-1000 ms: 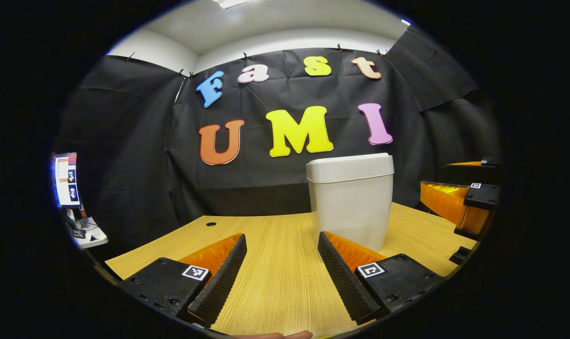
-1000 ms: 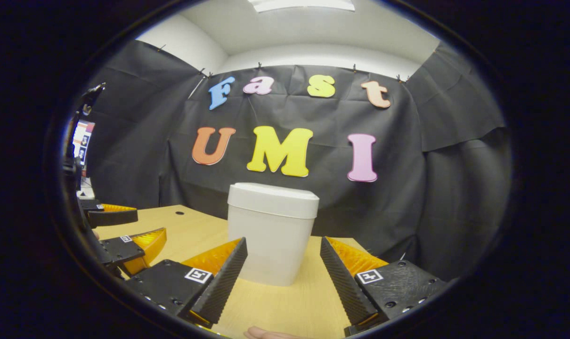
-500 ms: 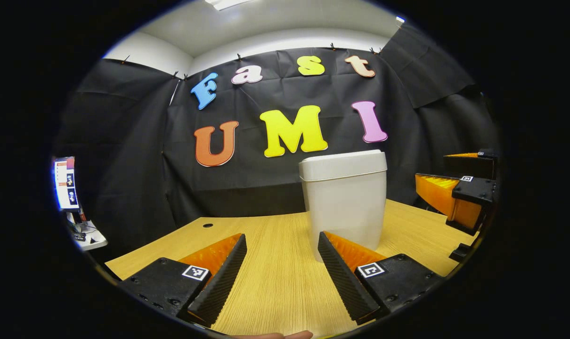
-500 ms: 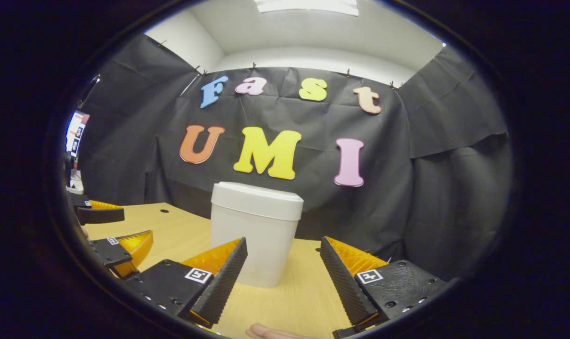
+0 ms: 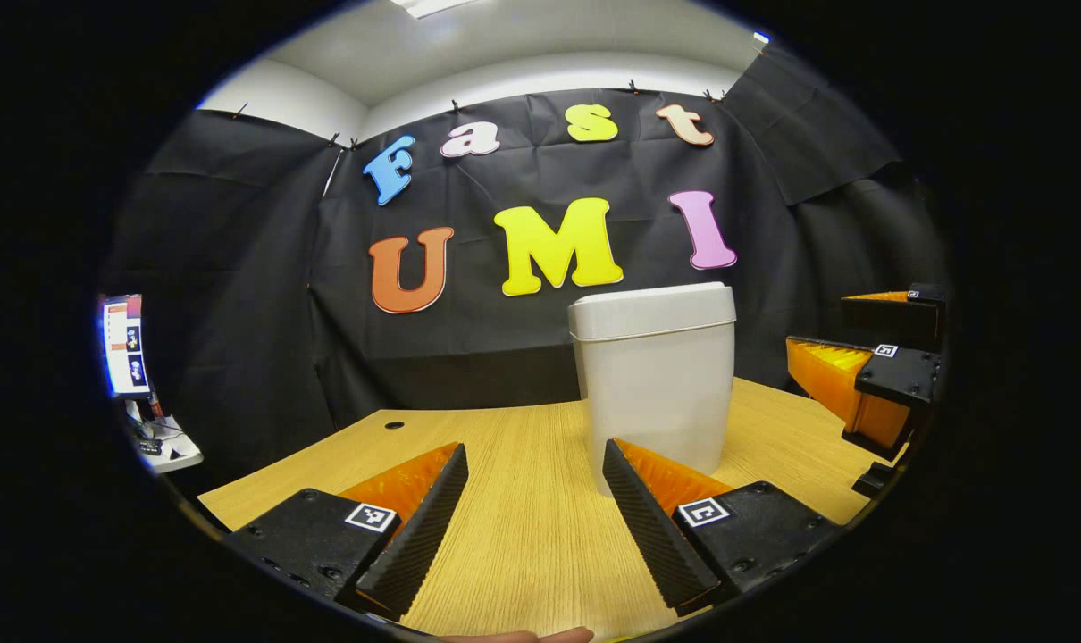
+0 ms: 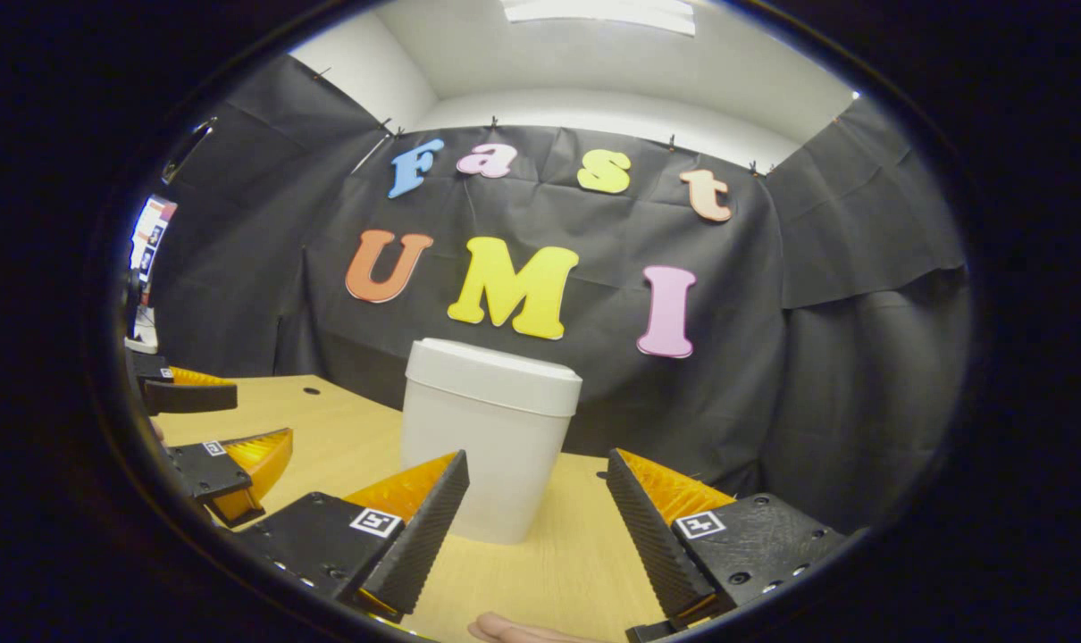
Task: Press the lid of the desktop garbage bin to open it, pick up the crumpled paper on the desktop and throw it into the bin, then pick up the pop can on the desktop and drop it into the bin, and finally close the garbage bin lid.
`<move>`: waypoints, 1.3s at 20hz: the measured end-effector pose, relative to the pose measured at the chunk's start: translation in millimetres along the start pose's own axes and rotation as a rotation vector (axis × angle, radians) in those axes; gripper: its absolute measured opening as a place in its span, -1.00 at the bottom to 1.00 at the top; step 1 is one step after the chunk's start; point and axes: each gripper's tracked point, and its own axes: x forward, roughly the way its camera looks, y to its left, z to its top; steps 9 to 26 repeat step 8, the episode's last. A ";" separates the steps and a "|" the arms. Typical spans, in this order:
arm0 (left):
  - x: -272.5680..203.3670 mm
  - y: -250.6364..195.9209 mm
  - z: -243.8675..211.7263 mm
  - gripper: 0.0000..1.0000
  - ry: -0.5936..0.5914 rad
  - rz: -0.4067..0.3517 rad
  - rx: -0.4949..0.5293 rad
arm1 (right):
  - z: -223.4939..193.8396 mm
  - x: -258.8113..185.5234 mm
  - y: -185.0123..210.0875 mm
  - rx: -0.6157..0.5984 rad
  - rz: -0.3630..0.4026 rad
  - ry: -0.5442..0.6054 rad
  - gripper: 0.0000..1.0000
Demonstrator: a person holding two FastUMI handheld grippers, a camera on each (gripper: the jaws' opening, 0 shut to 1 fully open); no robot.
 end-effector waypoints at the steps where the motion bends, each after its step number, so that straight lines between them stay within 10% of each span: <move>1: 0.4 -1.0 0.7 0.97 -0.001 -0.002 0.001 | 0.0 -0.1 -1.8 0.003 -0.002 0.002 0.96; 26: 0.1 -8.9 -1.7 0.96 -0.005 0.000 -0.003 | 3.3 1.4 -6.4 0.047 0.012 0.004 0.90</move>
